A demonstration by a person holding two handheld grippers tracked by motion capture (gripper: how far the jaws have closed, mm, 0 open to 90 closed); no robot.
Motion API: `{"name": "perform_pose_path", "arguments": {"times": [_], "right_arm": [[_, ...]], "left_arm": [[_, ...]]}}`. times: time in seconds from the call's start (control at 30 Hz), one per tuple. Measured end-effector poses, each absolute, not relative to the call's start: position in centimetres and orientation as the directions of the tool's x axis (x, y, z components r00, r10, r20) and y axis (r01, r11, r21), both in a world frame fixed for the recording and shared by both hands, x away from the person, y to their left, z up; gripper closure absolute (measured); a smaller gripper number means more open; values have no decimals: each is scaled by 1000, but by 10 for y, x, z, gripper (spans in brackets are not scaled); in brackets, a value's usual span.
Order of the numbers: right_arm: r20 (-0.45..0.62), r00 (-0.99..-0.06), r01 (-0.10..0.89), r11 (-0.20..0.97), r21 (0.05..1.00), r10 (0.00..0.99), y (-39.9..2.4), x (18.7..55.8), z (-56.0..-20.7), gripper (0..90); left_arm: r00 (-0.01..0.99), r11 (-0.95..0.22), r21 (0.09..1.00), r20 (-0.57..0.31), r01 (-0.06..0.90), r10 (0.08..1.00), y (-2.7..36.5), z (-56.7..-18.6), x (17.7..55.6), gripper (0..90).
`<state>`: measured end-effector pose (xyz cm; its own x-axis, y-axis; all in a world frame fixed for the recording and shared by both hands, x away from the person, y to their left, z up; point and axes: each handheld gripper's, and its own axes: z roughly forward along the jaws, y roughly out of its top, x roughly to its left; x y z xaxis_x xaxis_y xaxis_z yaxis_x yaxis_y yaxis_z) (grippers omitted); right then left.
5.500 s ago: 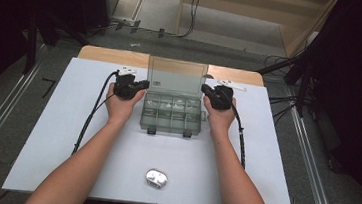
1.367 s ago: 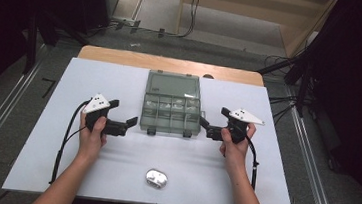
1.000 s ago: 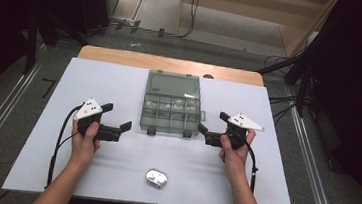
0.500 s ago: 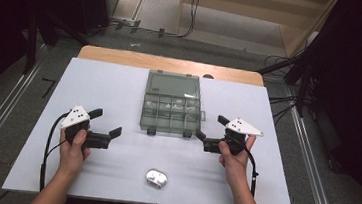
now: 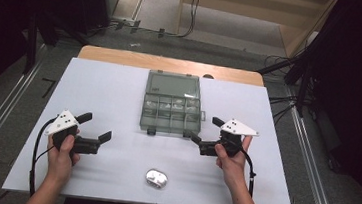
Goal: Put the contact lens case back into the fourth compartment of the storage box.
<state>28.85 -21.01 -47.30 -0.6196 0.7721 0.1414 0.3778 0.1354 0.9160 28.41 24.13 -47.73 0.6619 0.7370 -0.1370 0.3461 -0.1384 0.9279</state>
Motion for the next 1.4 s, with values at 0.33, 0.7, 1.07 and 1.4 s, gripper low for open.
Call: {"name": "perform_pose_path", "arguments": {"times": [0.33, 0.7, 1.07, 1.4], "right_arm": [[128, -659, 380, 182, 907, 741, -194, 280, -465, 0], [116, -698, 390, 240, 889, 707, -179, 271, -465, 0], [111, -748, 394, 304, 867, 654, -161, 259, -466, 0], [98, -794, 387, 374, 843, 600, -144, 253, -470, 0]], "left_arm": [[643, -133, 928, -133, 348, 754, 255, -479, 272, 0], [619, -125, 925, -135, 358, 774, 271, -483, 258, 0], [616, -125, 927, -131, 355, 777, 275, -483, 256, 0], [615, -127, 926, -129, 355, 778, 277, -483, 256, 0]]}}
